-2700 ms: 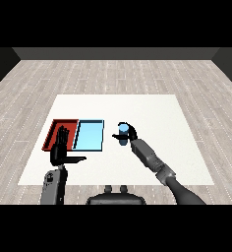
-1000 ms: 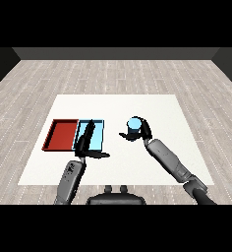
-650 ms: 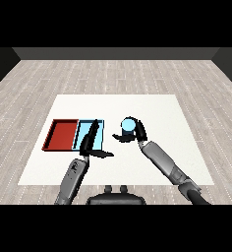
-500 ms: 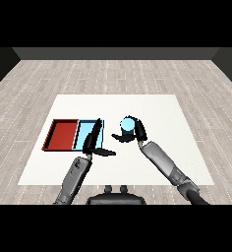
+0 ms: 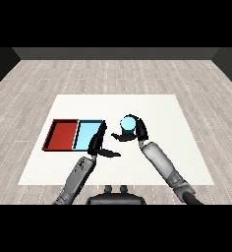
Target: Pick the blue can and put it in the blue box
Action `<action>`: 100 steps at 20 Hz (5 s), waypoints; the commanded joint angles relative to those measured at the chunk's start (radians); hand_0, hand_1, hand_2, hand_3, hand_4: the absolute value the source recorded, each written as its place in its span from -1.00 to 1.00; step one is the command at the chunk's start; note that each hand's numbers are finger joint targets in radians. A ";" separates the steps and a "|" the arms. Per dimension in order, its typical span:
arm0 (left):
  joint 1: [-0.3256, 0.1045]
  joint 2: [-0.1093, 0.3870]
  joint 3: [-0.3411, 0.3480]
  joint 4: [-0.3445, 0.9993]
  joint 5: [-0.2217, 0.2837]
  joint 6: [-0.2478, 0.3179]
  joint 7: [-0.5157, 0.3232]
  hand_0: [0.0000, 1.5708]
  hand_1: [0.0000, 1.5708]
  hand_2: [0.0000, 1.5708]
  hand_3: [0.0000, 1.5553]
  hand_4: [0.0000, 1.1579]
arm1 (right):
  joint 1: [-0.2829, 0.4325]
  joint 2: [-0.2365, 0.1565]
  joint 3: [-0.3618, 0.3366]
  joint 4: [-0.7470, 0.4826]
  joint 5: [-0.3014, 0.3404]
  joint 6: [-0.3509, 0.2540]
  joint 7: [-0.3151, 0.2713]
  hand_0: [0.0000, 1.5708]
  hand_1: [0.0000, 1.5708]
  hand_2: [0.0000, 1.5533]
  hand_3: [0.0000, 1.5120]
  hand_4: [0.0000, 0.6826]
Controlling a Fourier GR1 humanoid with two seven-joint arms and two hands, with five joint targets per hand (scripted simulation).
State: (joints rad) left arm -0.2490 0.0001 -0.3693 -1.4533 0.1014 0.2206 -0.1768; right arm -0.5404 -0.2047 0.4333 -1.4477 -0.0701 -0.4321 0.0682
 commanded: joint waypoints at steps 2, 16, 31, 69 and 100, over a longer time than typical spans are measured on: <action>0.056 0.000 -0.037 -0.052 0.005 0.020 0.009 -1.00 -1.00 -1.00 -1.00 -1.00 | 0.092 0.042 0.004 -0.055 0.100 0.020 -0.019 0.85 0.85 0.85 0.83 0.73; -0.045 0.000 -0.038 0.142 0.019 0.050 -0.038 -1.00 -1.00 -1.00 -1.00 -1.00 | 0.075 0.169 -0.063 -0.063 0.236 0.142 0.061 0.88 0.88 0.87 0.83 0.74; -0.153 0.000 -0.091 0.184 0.076 0.127 0.038 -1.00 -1.00 -1.00 -1.00 -1.00 | 0.046 0.204 -0.023 -0.100 0.282 0.131 0.134 0.90 0.90 0.87 0.83 0.63; -0.200 0.000 -0.132 0.302 0.211 0.283 -0.141 1.00 1.00 1.00 0.91 0.95 | 0.070 0.205 -0.021 -0.071 0.160 0.155 0.069 -1.00 -1.00 -1.00 -1.00 -1.00; -0.308 0.288 0.118 0.588 0.037 0.225 0.077 1.00 1.00 1.00 0.92 0.91 | 0.300 0.184 -0.294 -0.135 -0.029 0.269 -0.086 -1.00 -1.00 -1.00 -1.00 -1.00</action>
State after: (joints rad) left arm -0.5029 0.2314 -0.2762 -0.9667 0.1759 0.4439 -0.1653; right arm -0.2531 -0.0374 0.1333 -1.5972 -0.0952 -0.1673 -0.0035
